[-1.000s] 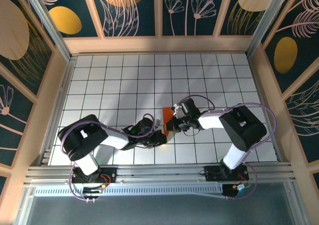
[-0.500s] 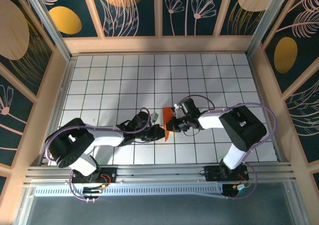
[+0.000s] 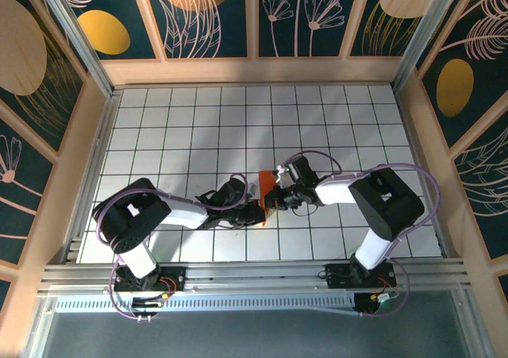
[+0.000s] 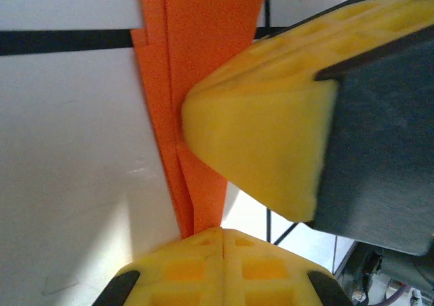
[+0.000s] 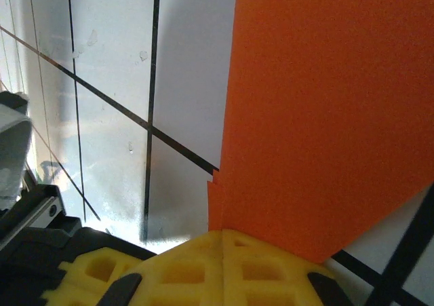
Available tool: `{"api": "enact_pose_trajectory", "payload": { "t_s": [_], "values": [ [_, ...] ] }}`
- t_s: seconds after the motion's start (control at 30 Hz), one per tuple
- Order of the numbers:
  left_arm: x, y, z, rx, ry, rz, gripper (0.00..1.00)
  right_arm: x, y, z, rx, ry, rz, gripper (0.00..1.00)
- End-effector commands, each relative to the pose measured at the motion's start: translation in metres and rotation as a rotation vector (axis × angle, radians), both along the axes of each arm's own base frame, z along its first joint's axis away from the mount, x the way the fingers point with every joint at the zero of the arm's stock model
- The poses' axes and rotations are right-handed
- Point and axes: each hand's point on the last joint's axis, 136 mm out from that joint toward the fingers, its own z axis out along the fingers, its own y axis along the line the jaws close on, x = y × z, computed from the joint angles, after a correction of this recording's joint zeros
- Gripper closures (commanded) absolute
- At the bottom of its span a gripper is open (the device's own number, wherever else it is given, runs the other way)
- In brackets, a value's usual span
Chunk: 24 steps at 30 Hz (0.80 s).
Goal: Fold a paper plane with a square sheet of paper (fold left side to right side)
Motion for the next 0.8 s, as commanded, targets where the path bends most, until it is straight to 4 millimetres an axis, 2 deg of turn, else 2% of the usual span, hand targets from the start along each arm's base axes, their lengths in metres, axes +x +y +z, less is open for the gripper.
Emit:
{"api": "enact_pose_trajectory", "payload": {
  "t_s": [0.0, 0.23, 0.4, 0.6, 0.73, 0.77],
  "values": [
    [-0.002, 0.008, -0.017, 0.067, 0.017, -0.002, 1.0, -0.017, -0.016, -0.03, -0.138, 0.075, -0.009, 1.0],
    [-0.004, 0.019, -0.029, 0.142, 0.025, 0.012, 1.0, 0.012, -0.001, 0.014, -0.032, -0.011, -0.027, 1.0],
    [-0.007, 0.023, -0.033, 0.16, 0.03, 0.01, 1.0, 0.03, -0.001, 0.029, 0.024, -0.04, -0.042, 1.0],
    [-0.006, 0.021, -0.03, 0.148, 0.023, 0.014, 1.0, 0.041, -0.005, 0.017, -0.002, -0.038, -0.052, 1.0],
    [-0.001, 0.013, -0.016, 0.1, 0.002, 0.014, 1.0, 0.04, -0.012, -0.003, -0.061, -0.011, -0.061, 1.0],
    [0.002, 0.009, -0.006, 0.074, -0.013, 0.014, 1.0, 0.039, -0.014, -0.007, -0.073, -0.004, -0.063, 1.0]
  ]
}}
